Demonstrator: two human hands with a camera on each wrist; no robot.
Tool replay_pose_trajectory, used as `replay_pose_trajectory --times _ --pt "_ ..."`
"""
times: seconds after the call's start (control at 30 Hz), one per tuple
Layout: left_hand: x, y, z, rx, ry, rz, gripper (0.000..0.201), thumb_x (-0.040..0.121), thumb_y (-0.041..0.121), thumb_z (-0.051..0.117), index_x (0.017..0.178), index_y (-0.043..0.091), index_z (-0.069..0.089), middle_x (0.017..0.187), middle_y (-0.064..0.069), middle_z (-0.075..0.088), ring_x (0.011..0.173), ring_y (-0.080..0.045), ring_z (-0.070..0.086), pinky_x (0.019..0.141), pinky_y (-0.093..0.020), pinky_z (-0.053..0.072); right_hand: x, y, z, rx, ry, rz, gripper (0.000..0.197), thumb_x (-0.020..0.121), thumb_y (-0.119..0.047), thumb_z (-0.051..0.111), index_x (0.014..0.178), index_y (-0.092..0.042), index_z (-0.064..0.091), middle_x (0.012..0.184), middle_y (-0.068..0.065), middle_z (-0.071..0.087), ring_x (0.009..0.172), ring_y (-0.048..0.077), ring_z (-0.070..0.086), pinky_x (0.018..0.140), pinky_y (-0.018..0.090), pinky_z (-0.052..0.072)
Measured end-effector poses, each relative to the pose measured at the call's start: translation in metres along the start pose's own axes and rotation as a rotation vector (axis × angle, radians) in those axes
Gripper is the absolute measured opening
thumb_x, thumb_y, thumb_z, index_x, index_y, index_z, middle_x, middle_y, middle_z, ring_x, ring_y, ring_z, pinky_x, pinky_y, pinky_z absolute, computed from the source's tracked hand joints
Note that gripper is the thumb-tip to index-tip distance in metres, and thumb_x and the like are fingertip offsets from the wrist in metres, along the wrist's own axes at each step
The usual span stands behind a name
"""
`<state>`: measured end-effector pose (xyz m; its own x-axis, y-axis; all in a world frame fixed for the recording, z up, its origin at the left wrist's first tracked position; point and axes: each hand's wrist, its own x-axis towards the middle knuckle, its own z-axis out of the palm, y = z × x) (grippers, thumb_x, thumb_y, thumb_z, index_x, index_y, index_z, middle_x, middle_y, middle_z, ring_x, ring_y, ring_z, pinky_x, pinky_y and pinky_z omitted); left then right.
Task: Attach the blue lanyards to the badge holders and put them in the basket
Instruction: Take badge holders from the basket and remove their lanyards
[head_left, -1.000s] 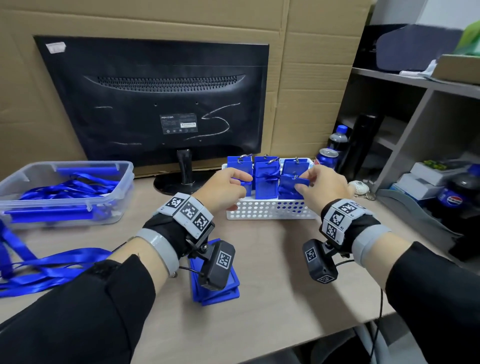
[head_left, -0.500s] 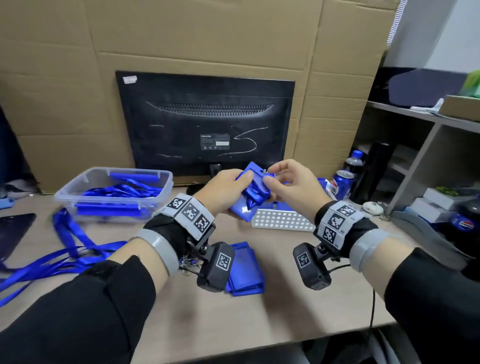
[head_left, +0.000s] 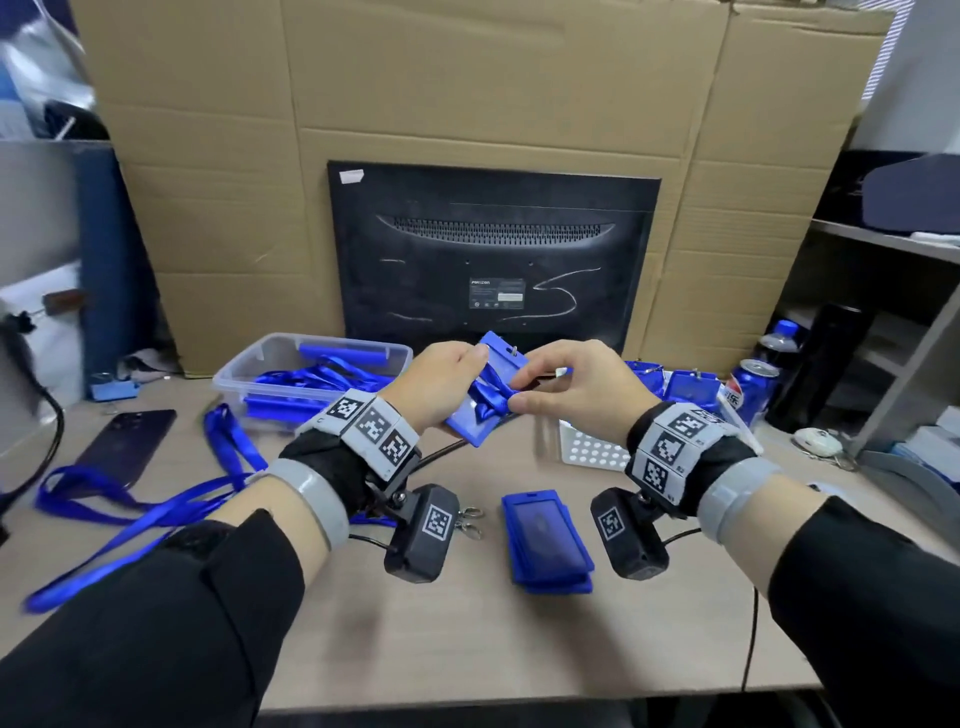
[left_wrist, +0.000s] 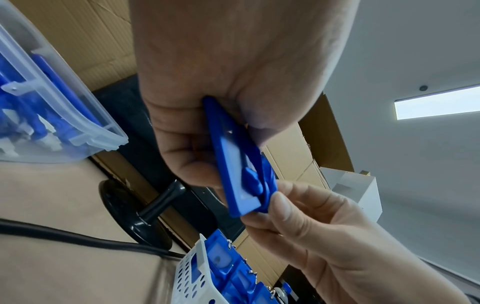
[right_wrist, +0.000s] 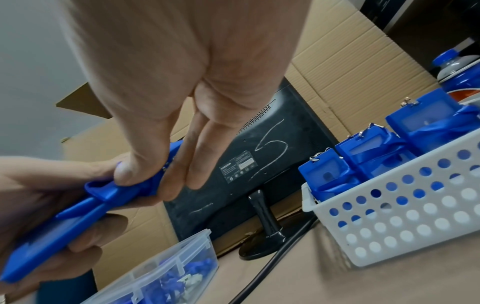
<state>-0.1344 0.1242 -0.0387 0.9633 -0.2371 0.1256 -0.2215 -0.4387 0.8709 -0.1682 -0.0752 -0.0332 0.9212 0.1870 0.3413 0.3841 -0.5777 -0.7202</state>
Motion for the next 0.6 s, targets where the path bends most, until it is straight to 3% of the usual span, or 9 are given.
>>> replay_pose_trajectory --times 0.13,0.33,0.4,0.5,0.6 --pt "0.001 -0.008 -0.007 -0.022 0.016 -0.016 0.036 0.111 0.038 0.038 0.094 0.012 0.056 0.087 -0.014 0.062 0.079 -0.027 0.058 0.078 -0.041 0.051 0.003 0.0 0.007 0.067 0.004 -0.012 0.009 0.086 -0.005 0.084 0.093 -0.007 0.078 0.104 -0.001 0.074 0.077 0.009 0.077 0.071 0.017 0.057" --pt "0.0 -0.013 -0.009 -0.01 0.049 -0.002 0.037 0.112 0.037 0.039 0.096 0.01 0.059 0.087 -0.012 0.063 0.079 -0.026 0.061 0.078 -0.042 0.054 0.01 0.0 0.016 -0.067 -0.009 -0.003 0.016 0.096 -0.006 0.074 0.088 -0.02 0.071 0.094 -0.003 0.076 0.076 0.0 0.075 0.072 0.011 0.054" --pt "0.001 -0.015 -0.01 -0.037 0.039 -0.018 0.041 0.112 0.038 0.039 0.1 0.006 0.061 0.094 -0.016 0.067 0.084 -0.03 0.066 0.079 -0.047 0.059 0.012 -0.002 0.019 -0.053 0.004 0.01 0.022 0.1 -0.004 0.065 0.087 -0.021 0.066 0.089 -0.005 0.074 0.073 -0.004 0.073 0.071 0.013 0.055" --pt "-0.003 -0.016 -0.01 -0.199 0.019 -0.065 0.041 0.113 0.037 0.039 0.117 0.003 0.061 0.113 -0.02 0.069 0.085 -0.029 0.072 0.06 -0.041 0.062 0.016 0.001 0.022 0.165 0.098 0.085 0.018 0.107 -0.003 0.052 0.094 -0.014 0.059 0.091 0.004 0.07 0.072 0.008 0.075 0.075 0.028 0.063" --pt "-0.006 -0.017 -0.013 -0.227 0.011 -0.018 0.034 0.113 0.036 0.038 0.116 0.01 0.059 0.114 -0.015 0.067 0.083 -0.023 0.07 0.058 -0.037 0.059 0.015 0.002 0.022 0.396 0.128 0.197 0.013 0.111 -0.01 0.045 0.103 -0.009 0.055 0.099 0.013 0.067 0.07 0.019 0.075 0.074 0.033 0.065"
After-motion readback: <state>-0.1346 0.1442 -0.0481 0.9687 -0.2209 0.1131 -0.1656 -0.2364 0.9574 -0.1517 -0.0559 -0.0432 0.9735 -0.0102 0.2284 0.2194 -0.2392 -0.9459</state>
